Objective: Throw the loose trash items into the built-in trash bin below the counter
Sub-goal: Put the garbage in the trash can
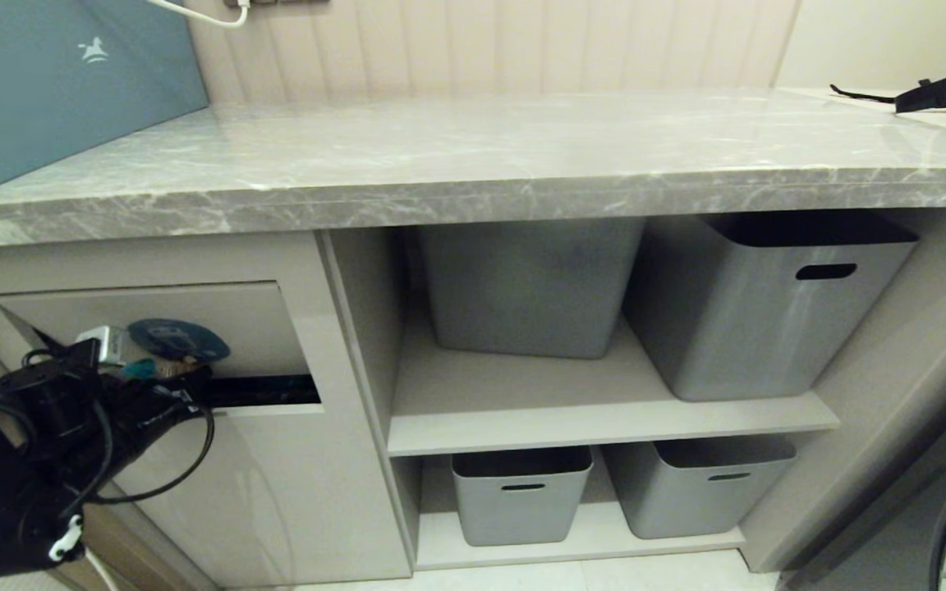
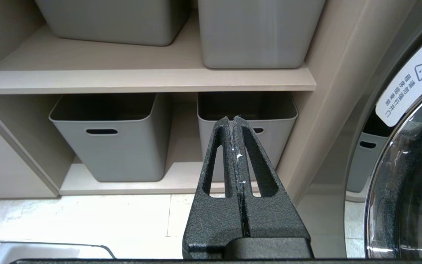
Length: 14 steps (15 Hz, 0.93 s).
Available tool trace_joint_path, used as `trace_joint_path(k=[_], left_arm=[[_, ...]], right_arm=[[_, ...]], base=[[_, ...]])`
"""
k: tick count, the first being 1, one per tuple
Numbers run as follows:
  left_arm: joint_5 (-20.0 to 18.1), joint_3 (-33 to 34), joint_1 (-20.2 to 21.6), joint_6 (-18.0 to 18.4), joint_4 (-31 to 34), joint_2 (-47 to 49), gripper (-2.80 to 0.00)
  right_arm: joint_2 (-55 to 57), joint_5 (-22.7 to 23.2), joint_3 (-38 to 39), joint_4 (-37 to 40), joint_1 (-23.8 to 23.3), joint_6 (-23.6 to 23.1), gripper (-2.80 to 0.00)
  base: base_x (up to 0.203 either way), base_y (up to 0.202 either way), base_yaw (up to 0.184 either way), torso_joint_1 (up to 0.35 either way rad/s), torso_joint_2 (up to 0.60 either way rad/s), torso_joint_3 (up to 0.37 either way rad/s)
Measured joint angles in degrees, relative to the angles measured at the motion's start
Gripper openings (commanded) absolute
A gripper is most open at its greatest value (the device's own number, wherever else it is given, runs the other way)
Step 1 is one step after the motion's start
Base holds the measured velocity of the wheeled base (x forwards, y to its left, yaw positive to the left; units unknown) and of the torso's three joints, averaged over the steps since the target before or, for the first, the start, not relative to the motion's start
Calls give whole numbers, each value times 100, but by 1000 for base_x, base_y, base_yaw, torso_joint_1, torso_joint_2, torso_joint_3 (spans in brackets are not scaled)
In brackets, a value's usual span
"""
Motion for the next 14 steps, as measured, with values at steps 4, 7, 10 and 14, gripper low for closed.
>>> trace_joint_path(k=[4, 7, 10, 14], left_arm=[[13, -172, -17, -76, 0, 81, 0], [23, -180, -90, -85, 1, 91, 0], [23, -306, -158, -111, 6, 114, 0], [47, -290, -246, -117, 2, 89, 0]], right_arm=[[0, -1, 0, 0, 0, -1, -280], [0, 0, 0, 0, 0, -1, -280], [0, 0, 0, 0, 0, -2, -280], [0, 0, 0, 0, 0, -2, -280]], base=[[0, 0, 0, 0, 0, 0], [0, 0, 0, 0, 0, 0], [0, 0, 0, 0, 0, 0], [0, 0, 0, 0, 0, 0]])
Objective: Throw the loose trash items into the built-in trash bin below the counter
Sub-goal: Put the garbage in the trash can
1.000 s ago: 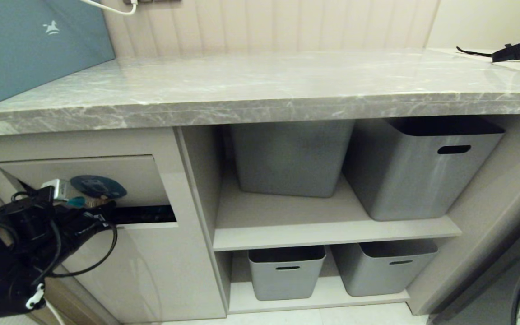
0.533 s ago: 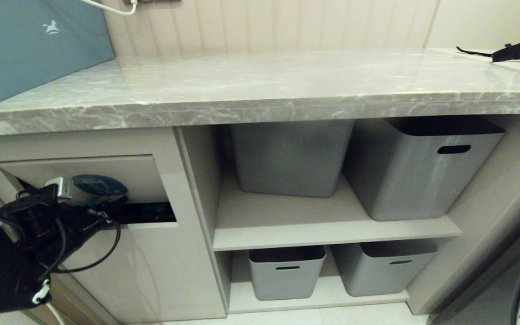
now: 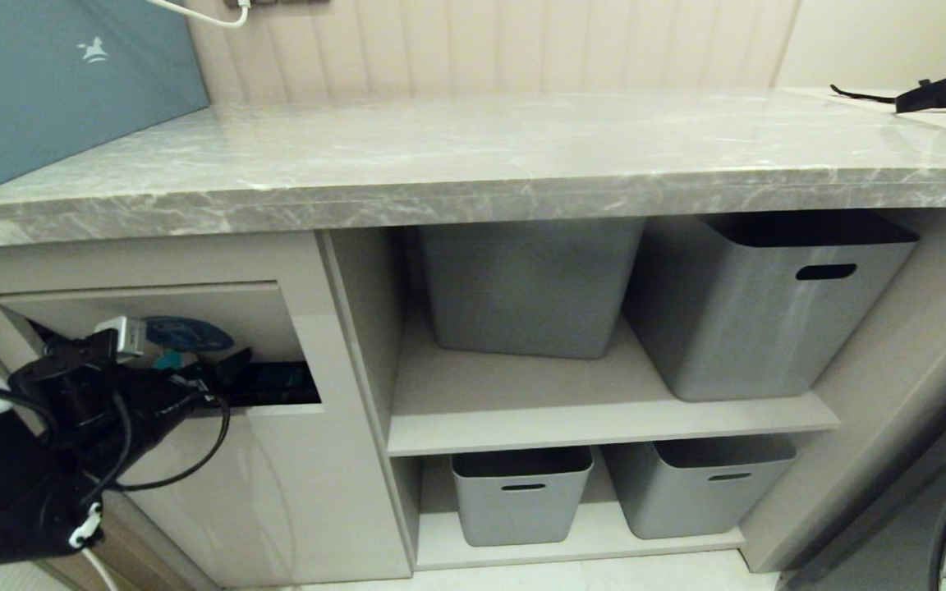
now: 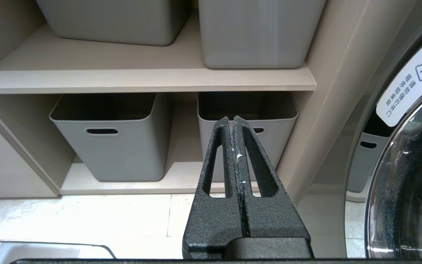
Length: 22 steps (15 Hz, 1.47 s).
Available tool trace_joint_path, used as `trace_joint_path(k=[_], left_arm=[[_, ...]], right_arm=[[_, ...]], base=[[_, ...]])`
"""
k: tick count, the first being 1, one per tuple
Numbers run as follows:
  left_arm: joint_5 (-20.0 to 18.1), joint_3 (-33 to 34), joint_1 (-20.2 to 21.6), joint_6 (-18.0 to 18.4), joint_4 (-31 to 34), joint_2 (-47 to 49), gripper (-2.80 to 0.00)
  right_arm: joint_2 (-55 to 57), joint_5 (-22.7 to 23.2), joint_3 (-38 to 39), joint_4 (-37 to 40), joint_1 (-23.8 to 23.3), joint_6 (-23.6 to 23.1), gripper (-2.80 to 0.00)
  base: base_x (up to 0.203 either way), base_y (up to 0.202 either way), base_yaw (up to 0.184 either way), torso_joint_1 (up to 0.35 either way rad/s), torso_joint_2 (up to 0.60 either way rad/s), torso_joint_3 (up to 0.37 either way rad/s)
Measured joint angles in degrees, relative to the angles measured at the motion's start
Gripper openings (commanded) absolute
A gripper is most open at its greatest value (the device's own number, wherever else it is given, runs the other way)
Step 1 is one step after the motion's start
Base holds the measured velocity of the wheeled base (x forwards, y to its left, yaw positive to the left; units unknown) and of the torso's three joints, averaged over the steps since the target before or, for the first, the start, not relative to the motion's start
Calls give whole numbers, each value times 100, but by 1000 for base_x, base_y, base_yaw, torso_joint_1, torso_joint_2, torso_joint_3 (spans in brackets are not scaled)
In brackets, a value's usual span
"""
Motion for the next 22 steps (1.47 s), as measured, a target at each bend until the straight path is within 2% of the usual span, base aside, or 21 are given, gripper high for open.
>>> trace_joint_path(k=[3, 9, 14, 16, 17, 22], left_arm=[[-4, -281, -26, 0, 4, 4, 0], [-9, -342, -182, -46, -21, 11, 0], [137, 353, -223, -68, -44, -327, 0], [207, 883, -219, -83, -39, -756, 0], [216, 1187, -219, -86, -24, -1012, -280], [122, 2595, -226, -68, 178, -2657, -280]], right_arm=[[0, -2, 0, 0, -2, 0, -280], [0, -2, 0, 0, 0, 0, -280], [0, -1, 0, 1, 0, 0, -280], [0, 0, 0, 0, -2, 0, -280], [0, -2, 0, 0, -1, 0, -280], [0, -1, 0, -1, 0, 1, -280]], base=[[0, 0, 0, 0, 0, 0], [0, 0, 0, 0, 0, 0], [0, 0, 0, 0, 0, 0], [0, 0, 0, 0, 0, 0], [0, 0, 0, 0, 0, 0], [0, 0, 0, 0, 0, 0]])
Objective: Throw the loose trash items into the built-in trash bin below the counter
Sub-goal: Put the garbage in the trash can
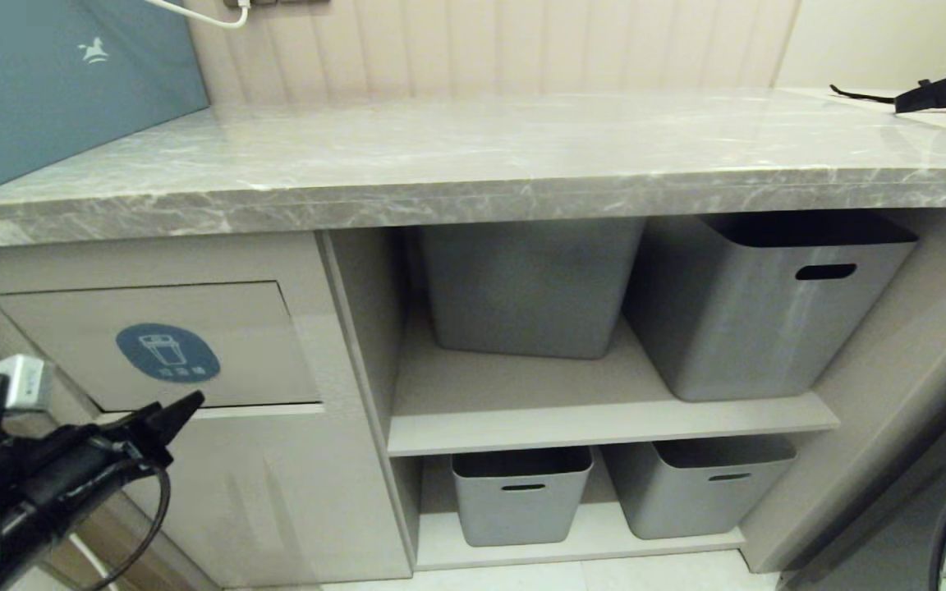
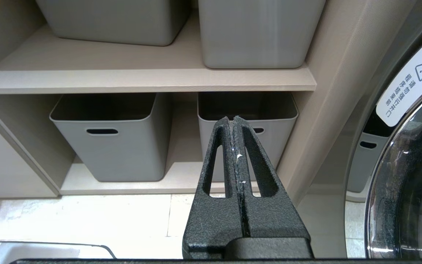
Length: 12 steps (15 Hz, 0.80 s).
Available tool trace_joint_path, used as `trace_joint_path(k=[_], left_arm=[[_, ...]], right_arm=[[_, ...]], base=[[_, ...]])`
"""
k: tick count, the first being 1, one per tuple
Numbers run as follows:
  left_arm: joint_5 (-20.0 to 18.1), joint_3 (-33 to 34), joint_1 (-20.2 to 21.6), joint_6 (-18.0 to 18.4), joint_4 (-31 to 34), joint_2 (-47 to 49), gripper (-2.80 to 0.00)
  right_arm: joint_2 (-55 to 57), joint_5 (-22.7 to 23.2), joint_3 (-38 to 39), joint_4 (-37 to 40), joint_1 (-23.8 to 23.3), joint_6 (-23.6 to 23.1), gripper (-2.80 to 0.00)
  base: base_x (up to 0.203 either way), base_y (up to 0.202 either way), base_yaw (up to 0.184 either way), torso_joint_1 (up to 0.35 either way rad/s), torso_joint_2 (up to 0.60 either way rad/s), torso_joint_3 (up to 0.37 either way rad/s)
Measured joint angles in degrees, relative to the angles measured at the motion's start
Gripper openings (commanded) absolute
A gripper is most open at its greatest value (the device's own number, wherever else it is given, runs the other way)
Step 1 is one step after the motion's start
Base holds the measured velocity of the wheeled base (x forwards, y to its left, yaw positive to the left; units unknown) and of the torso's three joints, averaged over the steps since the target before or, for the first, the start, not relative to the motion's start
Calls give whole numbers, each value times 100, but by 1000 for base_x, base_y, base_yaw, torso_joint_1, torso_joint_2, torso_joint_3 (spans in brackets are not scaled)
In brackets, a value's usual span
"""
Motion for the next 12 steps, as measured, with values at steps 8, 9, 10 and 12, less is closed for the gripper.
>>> trace_joint_path(k=[8, 9, 10, 12], left_arm=[[-596, 105, -5, 929, 3936, -3985, -280], [-581, 70, 1, 1178, 4714, -4594, -280], [-511, 78, 11, 1441, 5412, -5150, -280], [-206, 246, 17, 1892, 6586, -6181, -280]], right_arm=[[0, 1, 0, 1, 0, -1, -280], [0, 1, 0, 1, 0, 0, -280], [0, -1, 0, 1, 0, -1, -280], [0, 0, 0, 1, 0, 1, -280]], base=[[0, 0, 0, 0, 0, 0], [0, 0, 0, 0, 0, 0], [0, 0, 0, 0, 0, 0], [0, 0, 0, 0, 0, 0]])
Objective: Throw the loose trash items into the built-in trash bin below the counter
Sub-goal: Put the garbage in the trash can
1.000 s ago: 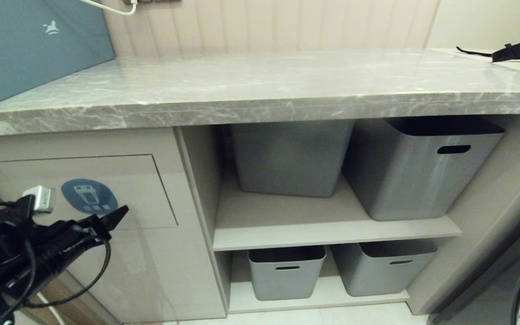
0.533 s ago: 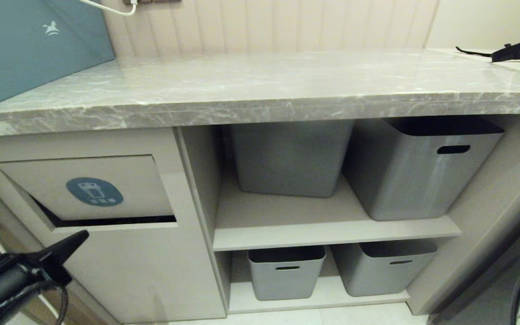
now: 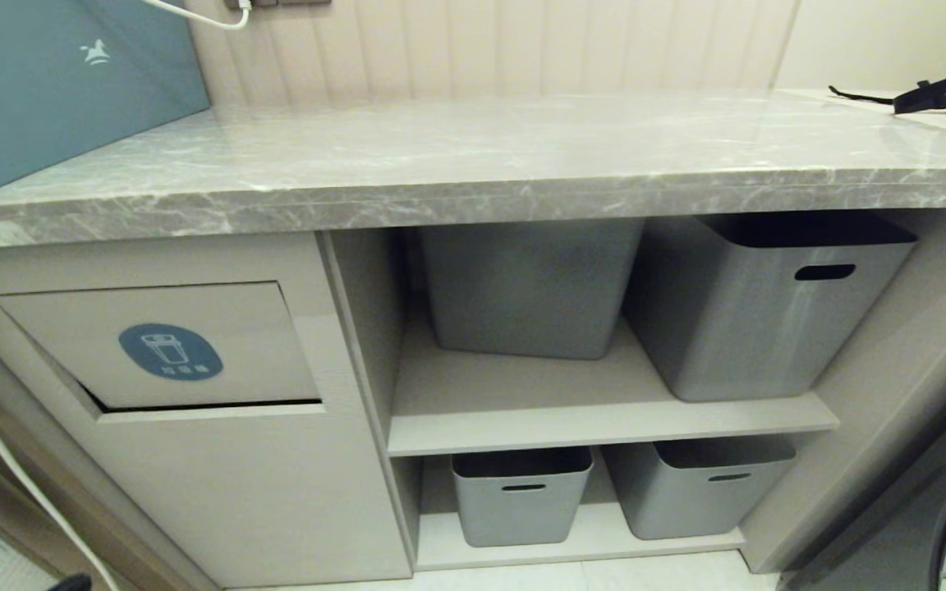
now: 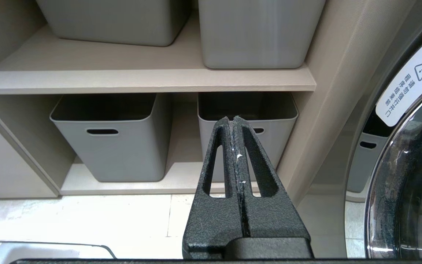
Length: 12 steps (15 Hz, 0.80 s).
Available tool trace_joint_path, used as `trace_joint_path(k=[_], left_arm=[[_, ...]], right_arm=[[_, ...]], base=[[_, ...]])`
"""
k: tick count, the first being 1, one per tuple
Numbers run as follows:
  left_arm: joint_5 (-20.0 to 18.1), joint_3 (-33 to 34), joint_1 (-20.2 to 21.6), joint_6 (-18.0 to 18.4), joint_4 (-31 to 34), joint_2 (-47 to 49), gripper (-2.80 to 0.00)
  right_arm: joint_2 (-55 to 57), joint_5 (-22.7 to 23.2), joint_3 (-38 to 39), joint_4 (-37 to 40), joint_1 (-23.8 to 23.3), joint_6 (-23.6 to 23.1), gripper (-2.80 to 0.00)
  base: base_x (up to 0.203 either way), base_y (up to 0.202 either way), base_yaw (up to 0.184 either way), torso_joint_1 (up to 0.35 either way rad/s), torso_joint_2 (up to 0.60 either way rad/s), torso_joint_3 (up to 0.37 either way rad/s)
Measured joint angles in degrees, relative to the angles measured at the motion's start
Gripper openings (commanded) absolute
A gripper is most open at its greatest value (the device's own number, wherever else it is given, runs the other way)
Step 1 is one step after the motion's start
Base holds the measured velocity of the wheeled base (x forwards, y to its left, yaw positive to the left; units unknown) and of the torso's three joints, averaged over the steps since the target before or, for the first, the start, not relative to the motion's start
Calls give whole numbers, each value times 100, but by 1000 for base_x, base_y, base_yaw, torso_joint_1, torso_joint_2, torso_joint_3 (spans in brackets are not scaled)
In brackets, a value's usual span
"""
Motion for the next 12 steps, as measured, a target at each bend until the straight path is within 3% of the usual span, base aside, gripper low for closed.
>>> trace_joint_path(k=[4, 8, 12], left_arm=[[968, 250, -468, 322, 1412, -1531, -280], [1168, 330, -690, 349, 1497, -2701, -280], [1256, 355, -719, 263, 1494, -3073, -280]], right_arm=[[0, 2, 0, 0, 0, -7, -280], [0, 2, 0, -2, 0, -2, -280], [0, 2, 0, 0, 0, -2, -280]], base=[[0, 0, 0, 0, 0, 0], [0, 0, 0, 0, 0, 0], [0, 0, 0, 0, 0, 0]])
